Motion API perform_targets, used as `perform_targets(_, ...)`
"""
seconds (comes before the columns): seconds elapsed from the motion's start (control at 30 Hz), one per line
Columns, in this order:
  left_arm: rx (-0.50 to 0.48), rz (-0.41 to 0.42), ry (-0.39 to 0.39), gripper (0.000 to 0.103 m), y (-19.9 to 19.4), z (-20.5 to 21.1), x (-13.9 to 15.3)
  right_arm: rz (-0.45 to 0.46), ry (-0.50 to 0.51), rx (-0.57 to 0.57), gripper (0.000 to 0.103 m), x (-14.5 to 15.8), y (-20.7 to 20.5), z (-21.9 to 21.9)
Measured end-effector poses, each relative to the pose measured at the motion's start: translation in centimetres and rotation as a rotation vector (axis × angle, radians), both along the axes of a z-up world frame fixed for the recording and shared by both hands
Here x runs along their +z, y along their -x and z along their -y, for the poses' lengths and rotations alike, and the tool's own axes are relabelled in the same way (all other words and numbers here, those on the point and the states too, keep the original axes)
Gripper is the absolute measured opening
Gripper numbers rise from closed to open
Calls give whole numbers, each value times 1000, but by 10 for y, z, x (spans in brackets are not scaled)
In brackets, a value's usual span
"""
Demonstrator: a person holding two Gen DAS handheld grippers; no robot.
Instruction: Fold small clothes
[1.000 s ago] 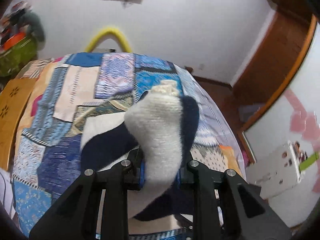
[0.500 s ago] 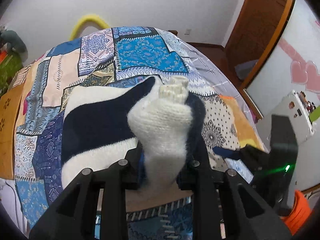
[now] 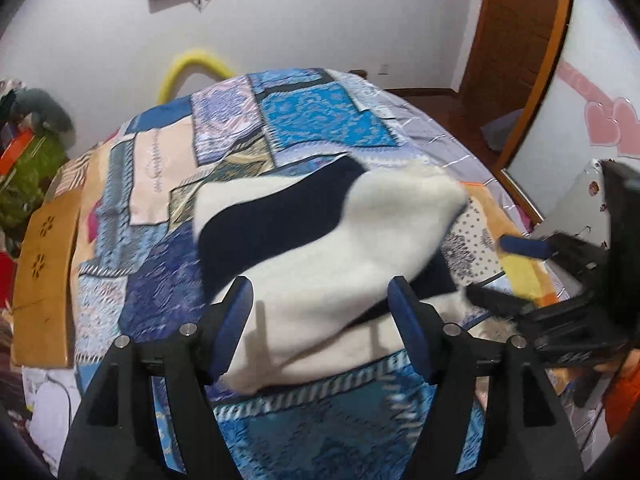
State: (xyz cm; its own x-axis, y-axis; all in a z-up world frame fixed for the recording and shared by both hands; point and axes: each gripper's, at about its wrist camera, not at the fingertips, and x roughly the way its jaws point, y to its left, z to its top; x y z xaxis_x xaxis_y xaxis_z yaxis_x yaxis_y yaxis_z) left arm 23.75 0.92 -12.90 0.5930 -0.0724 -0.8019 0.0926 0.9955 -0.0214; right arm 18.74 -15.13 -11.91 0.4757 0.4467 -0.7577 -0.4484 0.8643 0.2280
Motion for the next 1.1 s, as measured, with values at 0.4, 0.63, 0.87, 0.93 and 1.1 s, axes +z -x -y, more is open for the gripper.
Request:
perform_targets(0.4,88,-93,-12,78,25,-61,-39,33,-49,16,84,29,-2,-27)
perform_targets(0.63,120,-168,10,78,24,-77,-73,-9,-90,10,84,24,-19,-45)
perform_targets(0.87,175,-193,100,78,18,-95,-90,-67,-153,-30,83,18,-41,-52)
perform_targets(0.93,178,-191,112,80,18,-97,-92,-70,-156,-38,80,17,-44,-53)
perform_targets(1.1,190,-173,124,86,21,-101,-95,-71,-160,-37,62,16,-47,-56)
